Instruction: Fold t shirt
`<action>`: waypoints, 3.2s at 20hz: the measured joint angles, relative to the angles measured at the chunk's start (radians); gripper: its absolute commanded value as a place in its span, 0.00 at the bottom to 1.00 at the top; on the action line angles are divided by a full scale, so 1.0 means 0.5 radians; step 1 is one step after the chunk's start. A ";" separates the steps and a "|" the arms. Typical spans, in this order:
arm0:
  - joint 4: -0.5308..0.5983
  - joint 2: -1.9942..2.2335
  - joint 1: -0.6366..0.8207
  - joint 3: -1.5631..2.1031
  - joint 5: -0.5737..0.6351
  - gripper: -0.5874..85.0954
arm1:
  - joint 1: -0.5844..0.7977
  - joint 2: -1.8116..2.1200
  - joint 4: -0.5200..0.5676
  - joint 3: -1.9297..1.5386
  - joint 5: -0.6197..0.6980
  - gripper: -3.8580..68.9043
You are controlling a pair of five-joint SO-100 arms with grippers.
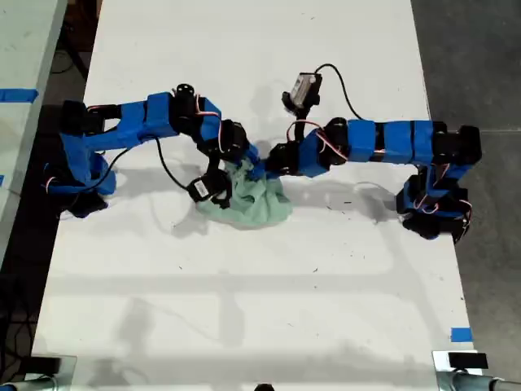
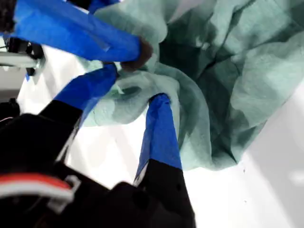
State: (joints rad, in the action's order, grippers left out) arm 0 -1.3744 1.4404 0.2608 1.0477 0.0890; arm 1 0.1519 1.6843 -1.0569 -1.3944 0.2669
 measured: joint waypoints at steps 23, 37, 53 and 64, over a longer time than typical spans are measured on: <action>0.525 3.896 -0.420 2.856 -0.193 0.00 | -0.163 3.227 -0.586 -2.427 -0.144 0.08; 1.015 4.304 -0.190 4.301 0.080 0.01 | 0.058 3.632 -0.589 -3.280 -0.209 0.08; 1.012 4.304 -0.172 4.301 0.061 0.01 | 0.067 3.632 -0.589 -3.292 -0.255 0.08; 0.988 4.304 -0.172 4.301 0.052 0.01 | 0.074 3.632 -0.589 -3.295 -0.255 0.08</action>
State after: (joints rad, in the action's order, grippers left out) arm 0 -0.8805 3.5926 0.1749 3.1983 0.1150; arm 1 0.1887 3.5005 -1.3514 -3.0419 0.1396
